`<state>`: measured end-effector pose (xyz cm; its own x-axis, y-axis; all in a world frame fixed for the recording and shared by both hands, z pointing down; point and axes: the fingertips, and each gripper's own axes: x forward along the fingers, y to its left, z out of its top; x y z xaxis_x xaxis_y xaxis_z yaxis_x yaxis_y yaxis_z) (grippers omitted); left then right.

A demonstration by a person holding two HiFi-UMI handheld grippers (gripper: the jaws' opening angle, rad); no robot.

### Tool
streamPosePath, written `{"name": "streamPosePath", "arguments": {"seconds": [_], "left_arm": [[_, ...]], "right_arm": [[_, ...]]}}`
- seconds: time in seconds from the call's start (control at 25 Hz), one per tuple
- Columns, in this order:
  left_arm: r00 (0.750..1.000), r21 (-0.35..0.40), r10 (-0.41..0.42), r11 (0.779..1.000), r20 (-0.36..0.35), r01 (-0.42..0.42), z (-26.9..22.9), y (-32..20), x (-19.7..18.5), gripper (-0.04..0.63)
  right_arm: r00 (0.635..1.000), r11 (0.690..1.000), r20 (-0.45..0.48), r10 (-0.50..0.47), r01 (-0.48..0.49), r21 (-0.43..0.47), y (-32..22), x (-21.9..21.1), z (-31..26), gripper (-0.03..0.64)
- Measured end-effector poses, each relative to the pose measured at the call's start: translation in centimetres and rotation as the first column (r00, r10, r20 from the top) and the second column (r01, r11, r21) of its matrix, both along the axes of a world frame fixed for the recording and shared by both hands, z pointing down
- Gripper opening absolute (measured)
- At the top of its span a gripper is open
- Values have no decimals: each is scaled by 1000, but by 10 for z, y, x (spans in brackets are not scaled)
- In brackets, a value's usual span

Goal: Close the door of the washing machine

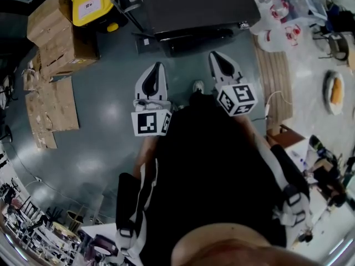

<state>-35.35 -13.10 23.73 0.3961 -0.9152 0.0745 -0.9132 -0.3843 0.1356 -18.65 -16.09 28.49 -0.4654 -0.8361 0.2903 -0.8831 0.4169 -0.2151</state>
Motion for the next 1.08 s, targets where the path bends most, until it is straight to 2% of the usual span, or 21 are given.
{"name": "streamPosePath", "arguments": {"seconds": [0.16,0.4,1.08], "left_arm": [[1000,17,-4,1000,-8,4,-6,-4,-3,5],[1000,-14,-2,1000,0,2,3,-5,-4,5],[1000,-10,-5,1000,-17,4,1,-10,-3,5]], "right_arm": [[1000,1000,5,-7,7,11,0,-9,-4,5],[1000,1000,14,-17,17,7,3,-16,-4,5],[999,999,0,-34,34,16,-4,-18,-8,5]]}}
